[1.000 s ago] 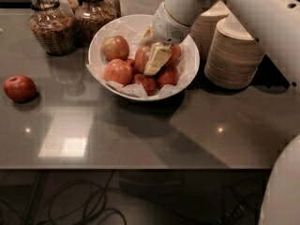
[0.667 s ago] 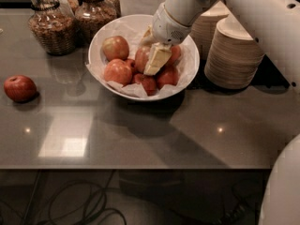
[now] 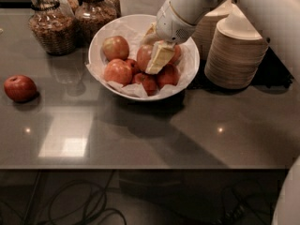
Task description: Pick apple from white bowl
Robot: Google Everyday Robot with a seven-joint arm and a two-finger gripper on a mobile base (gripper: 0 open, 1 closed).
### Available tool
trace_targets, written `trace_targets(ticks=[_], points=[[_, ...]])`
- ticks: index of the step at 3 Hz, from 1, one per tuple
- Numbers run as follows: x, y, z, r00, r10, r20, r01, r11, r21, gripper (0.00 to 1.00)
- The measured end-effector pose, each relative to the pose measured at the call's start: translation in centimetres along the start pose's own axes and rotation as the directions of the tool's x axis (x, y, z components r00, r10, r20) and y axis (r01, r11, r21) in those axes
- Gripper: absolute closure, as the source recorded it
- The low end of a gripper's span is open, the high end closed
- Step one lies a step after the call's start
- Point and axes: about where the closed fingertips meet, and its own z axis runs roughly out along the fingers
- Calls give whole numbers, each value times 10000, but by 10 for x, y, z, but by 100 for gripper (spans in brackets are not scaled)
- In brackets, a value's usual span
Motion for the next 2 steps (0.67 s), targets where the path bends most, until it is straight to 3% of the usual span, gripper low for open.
trace_targets(ticks=[2], points=[[-38, -9, -48, 9864, -989, 1316, 847, 9904, 1095, 100]])
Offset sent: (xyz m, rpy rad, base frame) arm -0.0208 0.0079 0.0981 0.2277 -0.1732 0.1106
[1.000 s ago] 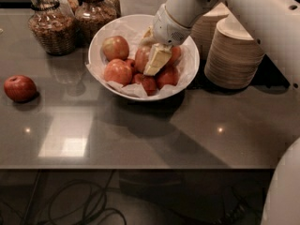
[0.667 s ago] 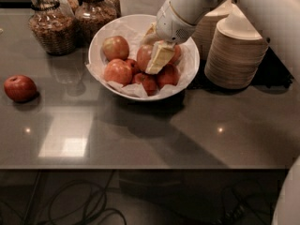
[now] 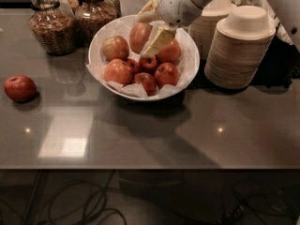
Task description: Pick apple from white bowl
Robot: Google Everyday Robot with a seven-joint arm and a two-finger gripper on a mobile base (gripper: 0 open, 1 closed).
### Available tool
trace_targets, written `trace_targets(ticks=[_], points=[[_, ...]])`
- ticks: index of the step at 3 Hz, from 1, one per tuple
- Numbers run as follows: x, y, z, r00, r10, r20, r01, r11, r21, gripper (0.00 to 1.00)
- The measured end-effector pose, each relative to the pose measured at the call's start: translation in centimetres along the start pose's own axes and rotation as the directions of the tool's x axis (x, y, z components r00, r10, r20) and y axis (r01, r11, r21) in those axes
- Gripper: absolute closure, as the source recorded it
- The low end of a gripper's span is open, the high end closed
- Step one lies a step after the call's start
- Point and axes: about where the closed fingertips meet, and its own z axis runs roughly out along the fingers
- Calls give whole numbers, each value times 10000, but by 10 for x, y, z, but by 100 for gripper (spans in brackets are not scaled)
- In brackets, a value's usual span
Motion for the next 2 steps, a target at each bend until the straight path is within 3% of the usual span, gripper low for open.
trace_targets(ticks=[1, 2], points=[[-19, 7, -26, 9986, -283, 445, 266, 9989, 394, 100], [-19, 7, -26, 9986, -283, 445, 266, 9989, 394, 100]])
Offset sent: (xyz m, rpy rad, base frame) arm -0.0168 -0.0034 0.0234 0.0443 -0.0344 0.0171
